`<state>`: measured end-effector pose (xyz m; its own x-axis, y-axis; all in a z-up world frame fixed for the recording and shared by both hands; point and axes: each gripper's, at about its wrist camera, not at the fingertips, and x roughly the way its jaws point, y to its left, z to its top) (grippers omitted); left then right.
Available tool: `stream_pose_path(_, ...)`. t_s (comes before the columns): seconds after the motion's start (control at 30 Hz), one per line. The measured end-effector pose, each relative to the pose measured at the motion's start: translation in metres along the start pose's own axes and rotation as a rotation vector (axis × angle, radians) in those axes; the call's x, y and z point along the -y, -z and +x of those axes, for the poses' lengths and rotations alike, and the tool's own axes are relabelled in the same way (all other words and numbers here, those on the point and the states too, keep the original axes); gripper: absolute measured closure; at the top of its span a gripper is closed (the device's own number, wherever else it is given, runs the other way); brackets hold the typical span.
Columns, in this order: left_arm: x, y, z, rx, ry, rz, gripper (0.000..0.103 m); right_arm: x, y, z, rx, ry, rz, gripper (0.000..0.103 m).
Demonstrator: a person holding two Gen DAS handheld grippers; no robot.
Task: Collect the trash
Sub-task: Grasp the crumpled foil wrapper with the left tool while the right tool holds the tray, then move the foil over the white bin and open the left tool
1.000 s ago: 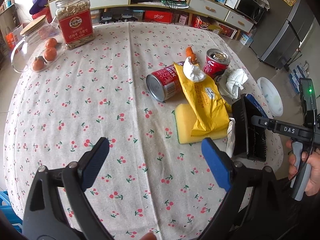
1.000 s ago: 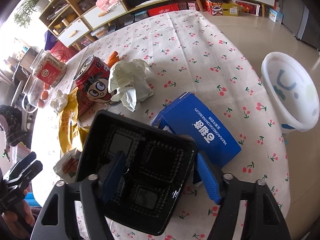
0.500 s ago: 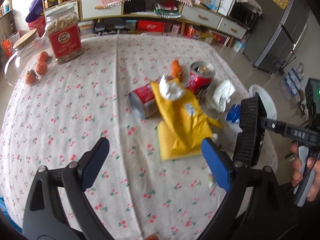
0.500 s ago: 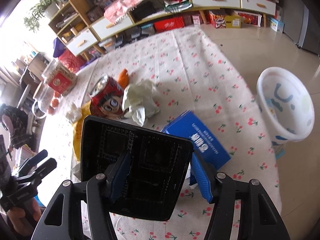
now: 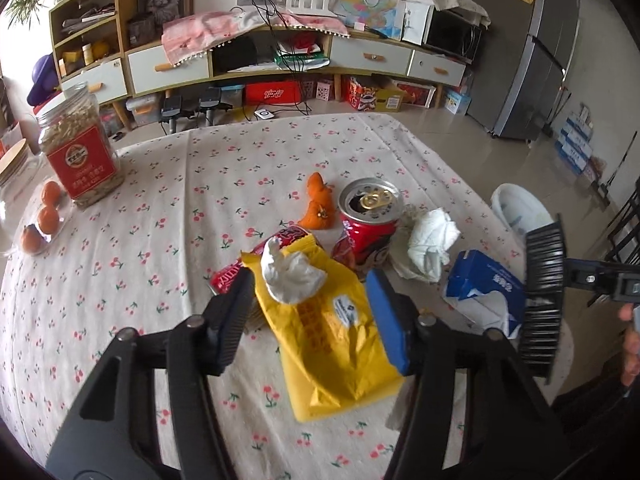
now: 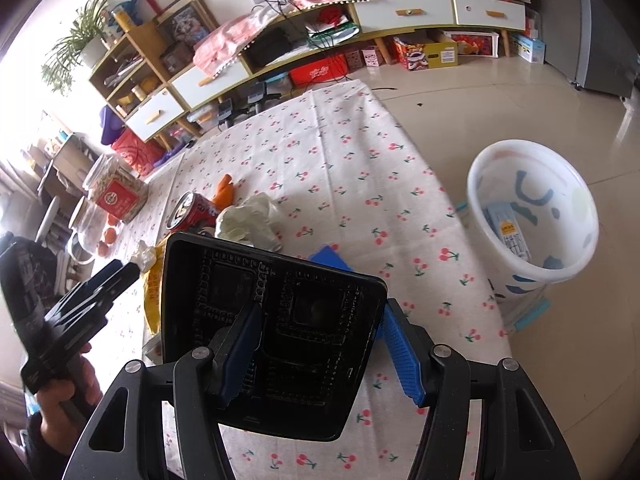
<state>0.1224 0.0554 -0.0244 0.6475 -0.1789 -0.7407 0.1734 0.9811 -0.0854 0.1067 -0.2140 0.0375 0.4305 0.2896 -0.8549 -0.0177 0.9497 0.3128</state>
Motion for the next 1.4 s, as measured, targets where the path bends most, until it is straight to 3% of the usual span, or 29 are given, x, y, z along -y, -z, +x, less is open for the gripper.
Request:
stream_pose_path(0.23,0.002,0.004,0.013,-0.047,-0.048,0.027,0.069,0.011,0.001,-0.001,-0.007,0.003,0.015,0.040)
stream_pose_path(0.6,0.001,-0.002,-0.019,0.014,-0.009,-0.003,0.072,0.021,-0.007,-0.013,0.028,0.009,0.026,0.041)
stream_pose_path(0.8,0.022,-0.008,-0.035,0.035,0.017,0.041,0.072,0.046,-0.024,-0.032,0.087,0.018,0.067,0.041)
stream_pose_path(1.07,0.074,-0.025,-0.025,0.022,0.082,0.092,0.072,0.101,-0.037,-0.050,0.134,0.067,0.156,0.040)
stream_pose_path(1.4,0.162,-0.045,0.007,-0.012,0.189,0.190,0.072,0.177,-0.026,-0.063,0.126,0.133,0.254,0.040)
